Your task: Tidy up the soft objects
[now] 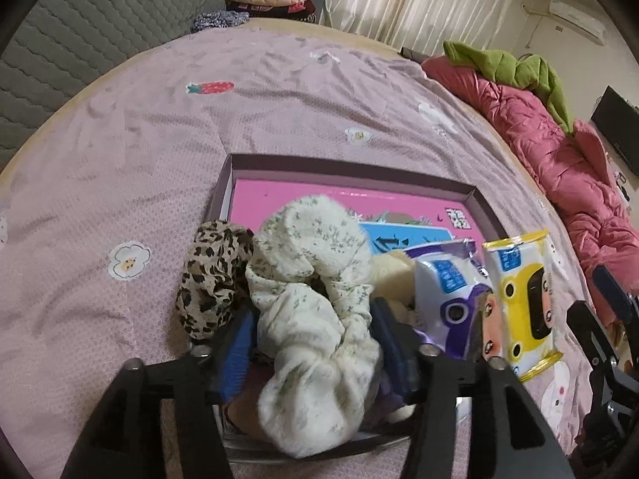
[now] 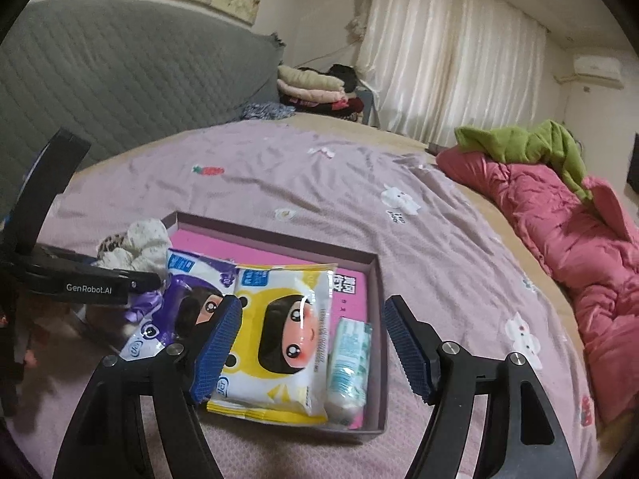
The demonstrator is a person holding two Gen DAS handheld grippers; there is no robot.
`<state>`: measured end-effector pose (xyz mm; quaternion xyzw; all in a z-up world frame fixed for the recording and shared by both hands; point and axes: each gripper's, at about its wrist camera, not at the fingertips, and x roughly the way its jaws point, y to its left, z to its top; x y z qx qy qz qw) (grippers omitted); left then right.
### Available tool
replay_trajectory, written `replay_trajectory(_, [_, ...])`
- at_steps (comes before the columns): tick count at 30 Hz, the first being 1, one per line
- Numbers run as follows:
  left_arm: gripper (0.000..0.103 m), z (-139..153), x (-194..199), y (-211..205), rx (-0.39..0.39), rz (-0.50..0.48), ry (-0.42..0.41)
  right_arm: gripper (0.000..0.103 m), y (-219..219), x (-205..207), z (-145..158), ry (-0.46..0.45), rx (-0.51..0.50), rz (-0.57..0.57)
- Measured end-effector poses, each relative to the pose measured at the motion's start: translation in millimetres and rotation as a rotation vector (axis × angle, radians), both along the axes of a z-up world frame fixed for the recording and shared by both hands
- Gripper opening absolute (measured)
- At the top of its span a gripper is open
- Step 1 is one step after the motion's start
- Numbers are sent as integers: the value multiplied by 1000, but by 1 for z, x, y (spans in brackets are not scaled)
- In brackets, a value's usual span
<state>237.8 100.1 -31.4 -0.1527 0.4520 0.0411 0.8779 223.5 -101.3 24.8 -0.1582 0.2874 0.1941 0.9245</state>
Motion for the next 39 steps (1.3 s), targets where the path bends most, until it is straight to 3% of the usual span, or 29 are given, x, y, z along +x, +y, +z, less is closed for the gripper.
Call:
replay_trajectory(11, [62,24,-22,-4,35,29,-61,75,-12,-25,12,13,48,-14])
replay_trajectory(20, [64,45,-72,-21,69,50,-91,75,-16,-58,16,28,84,-18])
replay_trajectory(39, [65,42,-156,-71,139,63,-57,75,-35,-122,-9,142,119,-63])
